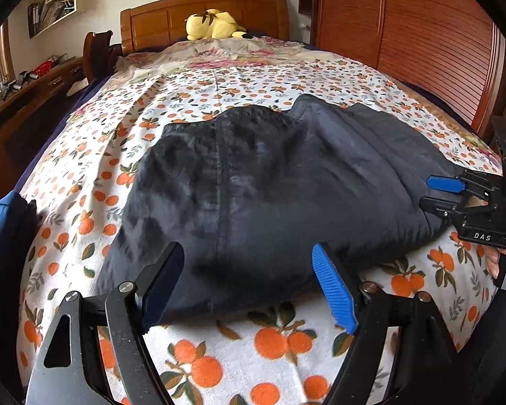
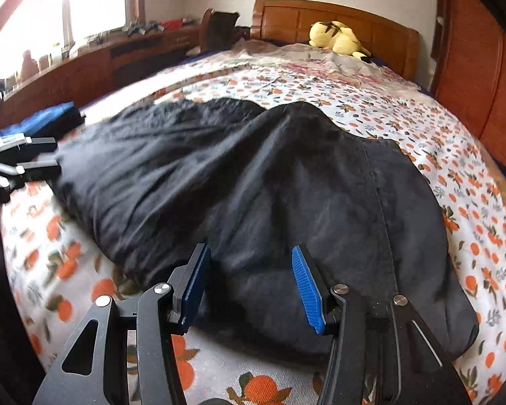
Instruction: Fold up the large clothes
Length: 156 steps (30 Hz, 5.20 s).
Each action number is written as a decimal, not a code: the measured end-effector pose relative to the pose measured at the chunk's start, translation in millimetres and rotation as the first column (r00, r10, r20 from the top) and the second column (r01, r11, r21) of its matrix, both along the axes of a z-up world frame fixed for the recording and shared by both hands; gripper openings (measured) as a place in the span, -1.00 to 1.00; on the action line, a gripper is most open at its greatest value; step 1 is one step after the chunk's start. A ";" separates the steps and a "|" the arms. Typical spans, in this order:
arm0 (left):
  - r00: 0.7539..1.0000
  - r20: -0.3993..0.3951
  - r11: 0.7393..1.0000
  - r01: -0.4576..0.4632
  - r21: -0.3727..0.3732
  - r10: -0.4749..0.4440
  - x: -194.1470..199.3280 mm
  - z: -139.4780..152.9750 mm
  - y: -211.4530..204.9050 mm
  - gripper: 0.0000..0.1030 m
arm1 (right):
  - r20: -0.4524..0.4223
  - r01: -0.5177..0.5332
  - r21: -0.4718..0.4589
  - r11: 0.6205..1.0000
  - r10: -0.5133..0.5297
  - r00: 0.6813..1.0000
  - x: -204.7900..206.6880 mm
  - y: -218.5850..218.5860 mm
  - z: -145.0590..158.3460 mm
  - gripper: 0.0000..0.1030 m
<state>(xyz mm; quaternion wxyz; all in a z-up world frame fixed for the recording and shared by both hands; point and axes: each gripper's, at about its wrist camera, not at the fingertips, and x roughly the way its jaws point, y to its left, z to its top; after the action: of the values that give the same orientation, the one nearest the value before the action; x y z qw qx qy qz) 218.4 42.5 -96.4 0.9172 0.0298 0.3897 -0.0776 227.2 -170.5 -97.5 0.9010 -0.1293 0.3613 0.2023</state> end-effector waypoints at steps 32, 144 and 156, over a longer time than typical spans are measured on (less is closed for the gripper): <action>0.966 -0.131 0.968 -0.237 -0.084 0.225 4.4 -46.8 97.7 0.15 | 0.012 -0.020 -0.035 0.999 0.020 1.000 3.6 5.4 -2.3 0.03; 0.993 0.108 0.983 0.059 -0.175 -0.040 -19.8 27.1 -11.6 0.62 | -0.195 0.060 0.091 0.994 -0.041 0.980 105.9 -23.4 93.1 0.03; 0.994 0.102 0.985 0.063 -0.163 -0.047 -18.7 25.1 -21.1 0.62 | -0.187 -0.049 0.083 0.995 0.063 0.980 95.8 -20.8 80.7 -0.79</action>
<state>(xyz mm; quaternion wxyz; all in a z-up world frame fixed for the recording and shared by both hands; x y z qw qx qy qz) 199.7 21.5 -71.4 0.9319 -0.0321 0.3358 -0.1335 323.0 -191.4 -16.9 0.8610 -0.0841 0.4332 0.2530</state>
